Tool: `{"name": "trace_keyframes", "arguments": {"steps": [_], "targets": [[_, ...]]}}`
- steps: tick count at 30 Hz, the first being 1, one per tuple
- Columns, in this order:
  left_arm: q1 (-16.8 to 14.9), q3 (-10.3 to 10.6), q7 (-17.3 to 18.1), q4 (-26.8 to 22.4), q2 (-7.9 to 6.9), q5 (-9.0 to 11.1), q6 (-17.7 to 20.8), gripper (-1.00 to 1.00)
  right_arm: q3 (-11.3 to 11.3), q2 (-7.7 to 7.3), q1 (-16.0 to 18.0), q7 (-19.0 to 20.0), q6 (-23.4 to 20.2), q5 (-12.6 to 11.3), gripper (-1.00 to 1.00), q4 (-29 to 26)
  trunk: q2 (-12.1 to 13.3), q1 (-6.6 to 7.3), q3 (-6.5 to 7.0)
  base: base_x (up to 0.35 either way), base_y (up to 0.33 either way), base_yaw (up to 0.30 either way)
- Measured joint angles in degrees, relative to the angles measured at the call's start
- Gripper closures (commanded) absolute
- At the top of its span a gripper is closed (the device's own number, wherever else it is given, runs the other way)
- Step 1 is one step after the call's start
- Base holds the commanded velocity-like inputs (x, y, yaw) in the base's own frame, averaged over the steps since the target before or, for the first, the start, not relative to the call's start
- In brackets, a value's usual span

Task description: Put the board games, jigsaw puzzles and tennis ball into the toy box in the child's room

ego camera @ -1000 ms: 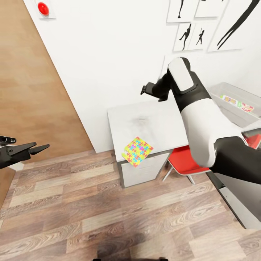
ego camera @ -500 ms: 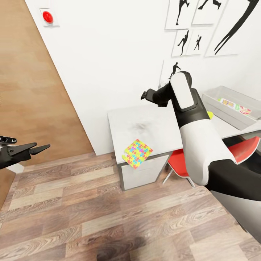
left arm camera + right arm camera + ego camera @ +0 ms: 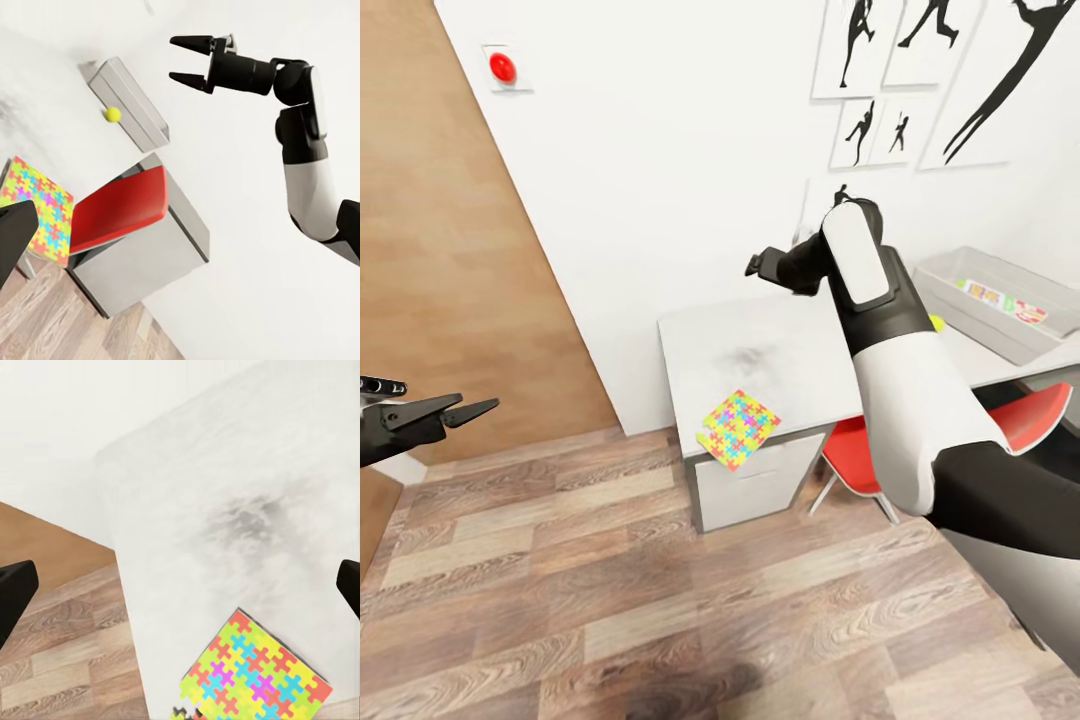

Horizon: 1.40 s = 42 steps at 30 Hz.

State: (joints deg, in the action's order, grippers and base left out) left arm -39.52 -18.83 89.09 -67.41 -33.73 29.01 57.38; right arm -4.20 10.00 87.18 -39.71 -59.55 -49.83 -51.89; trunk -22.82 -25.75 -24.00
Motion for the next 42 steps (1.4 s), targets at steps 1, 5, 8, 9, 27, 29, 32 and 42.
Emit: {"name": "trace_keyframes", "arguments": {"steps": [1,5,8,9,27,29,32,42], "targets": [[0.00,0.00,0.00,0.00,-0.01,0.02,0.01,-1.00,-0.77,0.00,-0.10,0.02,0.03,-0.06,-1.00,-0.34,0.00,0.00,0.10,0.000,0.000,0.000],[0.00,0.00,0.01,0.00,-0.01,0.15,0.02,-1.00,-2.30,0.00,-2.30,0.14,0.03,-0.08,-1.00,-1.35,0.01,0.00,0.48,0.000,0.000,0.000],[0.00,0.00,0.00,0.00,0.00,0.24,0.02,-1.00,-2.90,0.00,-4.77,0.19,0.04,-0.10,-1.00,-2.09,0.01,0.00,0.76,0.000,0.000,0.000],[0.00,0.00,0.00,0.00,0.00,0.25,0.02,-1.00,-3.01,0.00,-5.25,0.20,0.05,-0.09,-1.00,-2.23,0.01,0.00,0.86,0.000,0.000,0.000],[0.01,0.00,0.04,0.00,0.00,0.25,0.02,-1.00,-3.21,0.00,-6.20,0.39,0.14,-0.07,-1.00,-2.49,0.01,0.00,1.87,0.000,0.000,0.000],[0.01,0.00,0.02,0.00,0.00,0.22,0.02,-1.00,-3.21,0.00,-6.20,0.40,0.14,-0.06,-1.00,-2.52,0.01,0.00,1.87,0.000,0.000,0.000],[0.01,0.00,0.02,0.00,-0.02,0.19,0.02,-1.00,-3.21,0.00,-6.20,0.44,0.14,-0.04,-1.00,-2.56,0.01,0.00,1.87,0.000,0.000,0.000],[0.01,0.00,0.00,0.00,0.00,0.11,0.02,-1.00,-3.26,0.00,-6.20,0.49,0.14,-0.09,-1.00,-2.58,0.00,0.00,2.28,0.000,0.000,0.000]]}}
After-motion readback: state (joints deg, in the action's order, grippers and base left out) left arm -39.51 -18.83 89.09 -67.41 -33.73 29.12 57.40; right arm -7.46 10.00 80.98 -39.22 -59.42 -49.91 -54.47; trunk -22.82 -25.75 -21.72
